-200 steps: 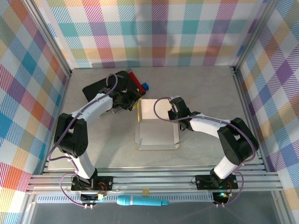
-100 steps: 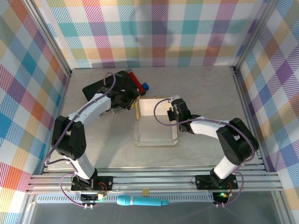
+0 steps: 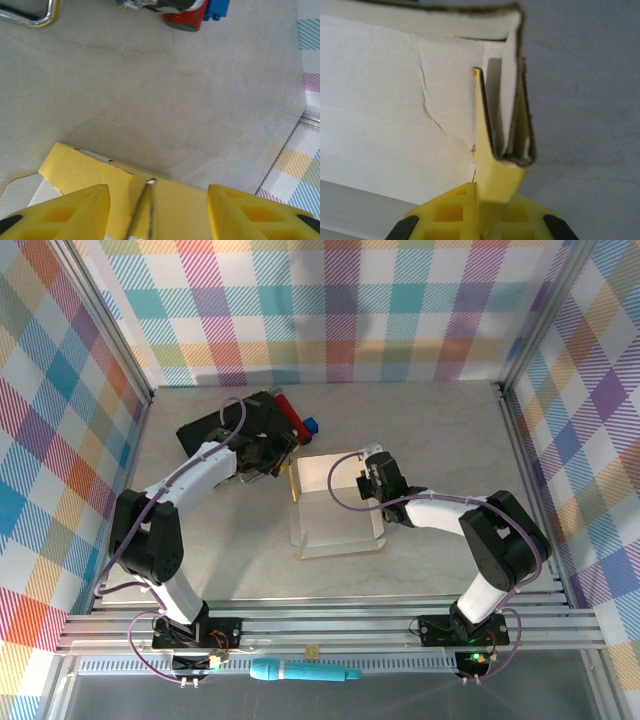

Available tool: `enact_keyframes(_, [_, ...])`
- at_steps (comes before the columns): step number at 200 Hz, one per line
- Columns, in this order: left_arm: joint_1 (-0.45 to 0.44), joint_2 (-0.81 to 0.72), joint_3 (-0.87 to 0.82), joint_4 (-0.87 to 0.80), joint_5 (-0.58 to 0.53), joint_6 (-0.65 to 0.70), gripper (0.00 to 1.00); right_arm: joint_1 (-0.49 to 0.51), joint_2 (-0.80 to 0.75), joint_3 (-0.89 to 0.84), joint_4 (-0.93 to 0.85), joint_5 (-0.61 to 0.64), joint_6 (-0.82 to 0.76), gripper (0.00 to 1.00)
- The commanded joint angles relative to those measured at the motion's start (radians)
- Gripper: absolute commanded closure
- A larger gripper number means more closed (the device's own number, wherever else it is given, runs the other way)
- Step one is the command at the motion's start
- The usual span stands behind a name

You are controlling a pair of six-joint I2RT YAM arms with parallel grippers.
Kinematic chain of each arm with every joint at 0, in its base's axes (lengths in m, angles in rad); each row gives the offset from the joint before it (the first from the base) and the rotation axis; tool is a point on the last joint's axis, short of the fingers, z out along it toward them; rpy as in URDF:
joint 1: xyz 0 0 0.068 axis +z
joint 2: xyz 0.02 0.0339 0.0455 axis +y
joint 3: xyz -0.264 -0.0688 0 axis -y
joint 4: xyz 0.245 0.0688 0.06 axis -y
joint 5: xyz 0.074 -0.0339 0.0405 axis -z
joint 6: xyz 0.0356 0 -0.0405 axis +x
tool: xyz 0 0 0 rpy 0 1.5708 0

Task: Fold the paper box

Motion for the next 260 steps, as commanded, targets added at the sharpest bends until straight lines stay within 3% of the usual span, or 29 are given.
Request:
enact_keyframes(1, [-0.007, -0.036, -0.029, 0.005, 0.026, -0.022, 0.48, 0.006, 0.023, 0.014, 0.048, 0.015, 0.0, 1.0])
enact_keyframes(131, [-0.044, -0.026, -0.098, 0.04, -0.003, -0.045, 0.74, 0.005, 0.078, 0.057, 0.052, 0.004, 0.028, 1.0])
enact_keyframes(176, [-0.053, -0.028, -0.105, 0.025, -0.03, -0.031, 0.79, 0.003, 0.037, 0.071, -0.019, -0.04, 0.067, 0.8])
enact_keyframes(209, [-0.056, -0.028, -0.117, 0.022, -0.043, -0.022, 0.81, -0.002, -0.032, 0.078, -0.114, -0.085, 0.133, 0.58])
enact_keyframes(260, [-0.064, -0.026, -0.102, 0.015, -0.059, -0.004, 0.85, -0.018, -0.165, 0.101, -0.287, -0.239, 0.253, 0.39])
